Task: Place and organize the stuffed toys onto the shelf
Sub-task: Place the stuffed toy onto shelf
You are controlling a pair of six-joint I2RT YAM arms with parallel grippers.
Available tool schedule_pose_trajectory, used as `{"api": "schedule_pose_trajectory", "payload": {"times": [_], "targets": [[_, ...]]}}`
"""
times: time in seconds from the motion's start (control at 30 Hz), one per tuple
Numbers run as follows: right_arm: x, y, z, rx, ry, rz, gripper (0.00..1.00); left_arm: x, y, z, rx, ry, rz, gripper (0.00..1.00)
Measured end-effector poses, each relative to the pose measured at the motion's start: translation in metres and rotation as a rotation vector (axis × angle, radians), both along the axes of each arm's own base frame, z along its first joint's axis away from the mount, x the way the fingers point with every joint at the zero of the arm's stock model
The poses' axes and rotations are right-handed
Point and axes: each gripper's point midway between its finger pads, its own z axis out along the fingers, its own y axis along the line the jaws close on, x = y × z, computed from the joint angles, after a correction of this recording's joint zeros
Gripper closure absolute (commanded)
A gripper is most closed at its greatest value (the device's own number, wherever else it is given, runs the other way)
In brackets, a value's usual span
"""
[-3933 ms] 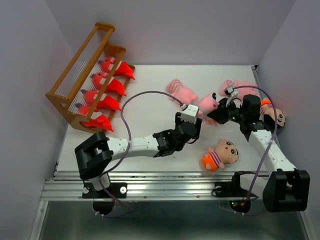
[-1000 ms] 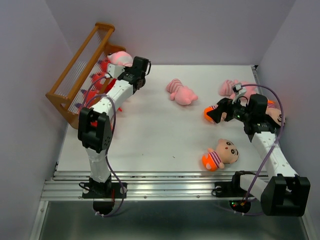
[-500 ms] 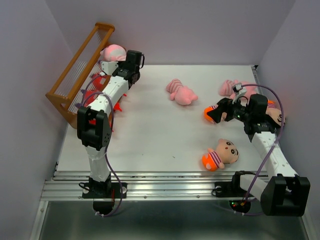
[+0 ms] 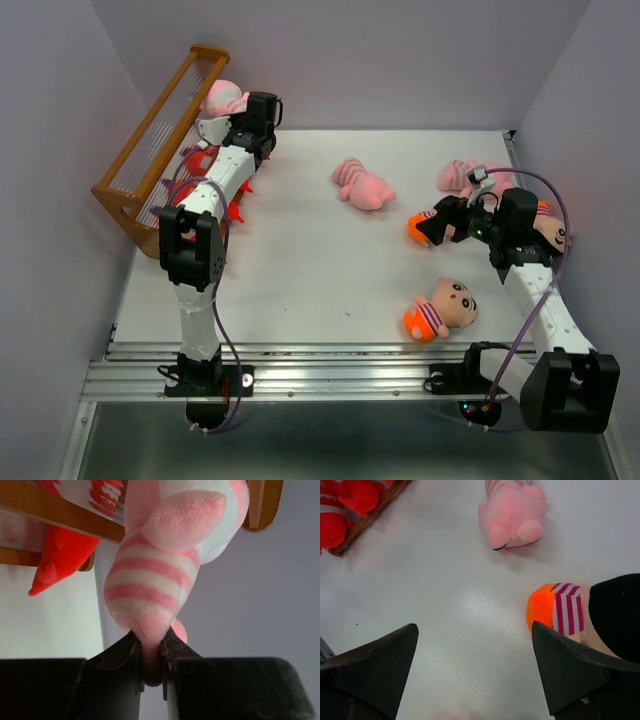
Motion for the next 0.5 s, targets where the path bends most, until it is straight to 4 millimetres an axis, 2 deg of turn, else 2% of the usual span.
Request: {"api": "schedule_pose_trajectory", "payload": {"times": [0.5], "targets": [[0.0,0.0,0.0,0.0,0.0,0.0,0.0,0.013,0.017,0.001,-0.022,-0.069,0.075,1.0]]}}
